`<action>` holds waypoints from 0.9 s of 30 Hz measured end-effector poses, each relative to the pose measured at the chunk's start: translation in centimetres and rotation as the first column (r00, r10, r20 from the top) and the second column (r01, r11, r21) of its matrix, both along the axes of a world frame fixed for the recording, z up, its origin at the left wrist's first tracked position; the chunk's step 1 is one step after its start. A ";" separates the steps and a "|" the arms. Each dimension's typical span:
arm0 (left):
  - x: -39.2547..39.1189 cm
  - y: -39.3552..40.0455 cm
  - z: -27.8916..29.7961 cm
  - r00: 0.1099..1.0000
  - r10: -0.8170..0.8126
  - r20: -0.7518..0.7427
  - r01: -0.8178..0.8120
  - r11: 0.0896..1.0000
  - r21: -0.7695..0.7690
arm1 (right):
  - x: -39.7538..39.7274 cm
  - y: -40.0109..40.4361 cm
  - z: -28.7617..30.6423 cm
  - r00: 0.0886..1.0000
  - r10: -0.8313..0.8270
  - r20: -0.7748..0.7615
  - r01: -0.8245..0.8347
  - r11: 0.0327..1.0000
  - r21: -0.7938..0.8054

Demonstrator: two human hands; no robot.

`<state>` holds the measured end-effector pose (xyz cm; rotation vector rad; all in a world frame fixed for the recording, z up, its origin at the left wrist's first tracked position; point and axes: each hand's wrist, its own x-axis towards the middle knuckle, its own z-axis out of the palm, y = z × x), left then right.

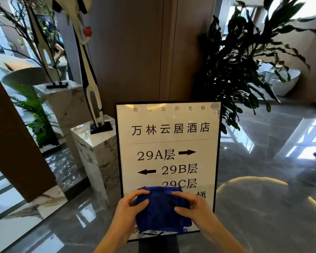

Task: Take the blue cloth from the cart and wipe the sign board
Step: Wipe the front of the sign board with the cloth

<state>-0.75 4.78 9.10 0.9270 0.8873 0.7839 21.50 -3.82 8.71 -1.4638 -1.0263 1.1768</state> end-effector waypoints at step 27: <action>0.6 1.5 7.0 0.769 0.108 -0.630 0.362 0.738 0.569 | 0.5 0.8 7.0 0.673 -0.074 0.735 0.007 0.996 0.094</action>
